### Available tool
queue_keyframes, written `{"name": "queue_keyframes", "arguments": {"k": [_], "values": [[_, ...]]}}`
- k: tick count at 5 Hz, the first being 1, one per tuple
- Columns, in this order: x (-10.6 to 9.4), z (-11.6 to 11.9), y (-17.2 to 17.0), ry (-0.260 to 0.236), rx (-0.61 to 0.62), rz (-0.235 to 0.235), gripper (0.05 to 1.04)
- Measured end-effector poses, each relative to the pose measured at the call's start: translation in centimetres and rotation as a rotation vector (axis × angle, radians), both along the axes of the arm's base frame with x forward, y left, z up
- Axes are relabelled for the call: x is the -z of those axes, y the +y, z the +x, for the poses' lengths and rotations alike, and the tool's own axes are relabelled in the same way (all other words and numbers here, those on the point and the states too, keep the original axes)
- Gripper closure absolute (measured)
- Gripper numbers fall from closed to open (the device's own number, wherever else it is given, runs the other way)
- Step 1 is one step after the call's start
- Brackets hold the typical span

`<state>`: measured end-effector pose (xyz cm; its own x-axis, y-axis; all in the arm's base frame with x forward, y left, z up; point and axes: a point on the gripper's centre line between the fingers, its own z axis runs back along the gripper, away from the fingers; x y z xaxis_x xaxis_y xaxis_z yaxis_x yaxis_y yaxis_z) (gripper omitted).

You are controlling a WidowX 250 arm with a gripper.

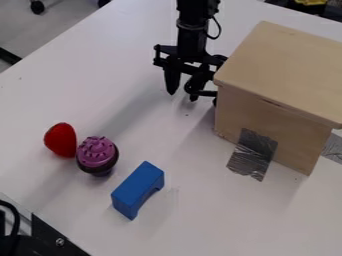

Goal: Open the drawer

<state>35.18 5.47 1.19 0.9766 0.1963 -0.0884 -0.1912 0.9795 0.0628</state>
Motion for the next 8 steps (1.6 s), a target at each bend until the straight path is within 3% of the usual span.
{"name": "queue_keyframes", "arguments": {"k": [1, 2, 3, 5, 8], "values": [[0.0, 0.0, 0.0, 0.001, 0.001, -0.006, 0.854], [-0.1, 0.0, 0.3, -0.003, 0.006, -0.006, 0.941], [-0.6, 0.7, 1.1, -0.01, 0.006, 0.008, 0.947], [-0.2, 2.1, 3.1, 0.039, 0.015, 0.018, 0.947], [-0.6, 2.0, 6.8, 0.027, -0.032, 0.041, 0.947]]}}
